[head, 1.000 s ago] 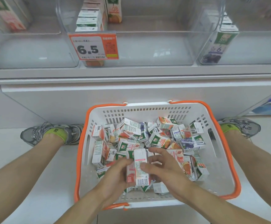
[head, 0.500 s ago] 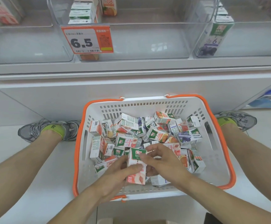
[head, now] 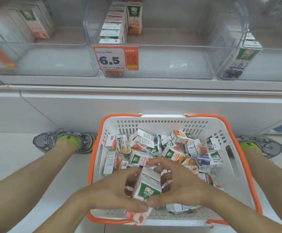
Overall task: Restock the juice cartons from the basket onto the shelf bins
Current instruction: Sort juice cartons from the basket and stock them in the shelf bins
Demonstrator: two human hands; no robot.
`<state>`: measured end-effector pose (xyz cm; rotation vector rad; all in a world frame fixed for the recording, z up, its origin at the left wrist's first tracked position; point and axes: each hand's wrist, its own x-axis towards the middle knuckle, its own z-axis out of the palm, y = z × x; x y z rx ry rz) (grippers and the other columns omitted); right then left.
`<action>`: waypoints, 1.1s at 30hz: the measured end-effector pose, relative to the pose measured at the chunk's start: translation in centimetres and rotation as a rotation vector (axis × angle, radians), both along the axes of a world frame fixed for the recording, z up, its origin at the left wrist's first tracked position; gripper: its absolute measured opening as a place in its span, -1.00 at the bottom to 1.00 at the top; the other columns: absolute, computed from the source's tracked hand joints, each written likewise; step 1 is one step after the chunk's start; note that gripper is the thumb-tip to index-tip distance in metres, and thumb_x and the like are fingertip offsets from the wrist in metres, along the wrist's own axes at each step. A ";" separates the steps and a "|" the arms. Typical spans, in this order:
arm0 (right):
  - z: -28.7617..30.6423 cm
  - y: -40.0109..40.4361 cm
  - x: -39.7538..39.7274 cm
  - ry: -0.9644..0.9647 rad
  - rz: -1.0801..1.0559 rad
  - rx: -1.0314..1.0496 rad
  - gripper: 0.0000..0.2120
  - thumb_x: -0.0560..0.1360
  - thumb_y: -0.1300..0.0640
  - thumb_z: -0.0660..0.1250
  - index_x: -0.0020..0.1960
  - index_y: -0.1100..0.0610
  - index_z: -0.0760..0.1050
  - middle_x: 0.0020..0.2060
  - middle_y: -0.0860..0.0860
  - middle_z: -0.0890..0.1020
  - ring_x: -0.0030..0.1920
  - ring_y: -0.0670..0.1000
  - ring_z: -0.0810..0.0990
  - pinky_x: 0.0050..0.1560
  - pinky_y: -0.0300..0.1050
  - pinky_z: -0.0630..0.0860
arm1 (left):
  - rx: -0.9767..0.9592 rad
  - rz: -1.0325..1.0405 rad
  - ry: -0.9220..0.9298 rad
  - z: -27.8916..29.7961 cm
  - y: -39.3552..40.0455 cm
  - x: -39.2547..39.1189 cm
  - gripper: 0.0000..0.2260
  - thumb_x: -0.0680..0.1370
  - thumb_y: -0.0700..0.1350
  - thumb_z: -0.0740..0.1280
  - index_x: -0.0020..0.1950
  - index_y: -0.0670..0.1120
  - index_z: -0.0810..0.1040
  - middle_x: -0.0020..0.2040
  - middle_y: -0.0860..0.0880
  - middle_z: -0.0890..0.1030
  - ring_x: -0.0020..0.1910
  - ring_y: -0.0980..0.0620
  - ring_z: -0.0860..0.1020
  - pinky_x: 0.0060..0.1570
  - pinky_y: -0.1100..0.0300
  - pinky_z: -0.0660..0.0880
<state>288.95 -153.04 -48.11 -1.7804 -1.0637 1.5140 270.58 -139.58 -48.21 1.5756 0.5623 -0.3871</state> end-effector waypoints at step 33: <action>13.6 25.4 7.4 -1.197 0.218 0.498 -0.14 0.30 -0.50 0.29 0.40 -0.33 -0.11 0.36 -0.24 0.29 0.36 -0.05 0.40 0.26 0.01 0.49 | 1.244 0.562 0.216 17.5 41.1 0.2 -0.13 0.26 -0.08 0.66 0.48 -0.17 0.34 0.40 -0.10 0.45 0.39 -0.10 0.42 0.36 0.15 0.34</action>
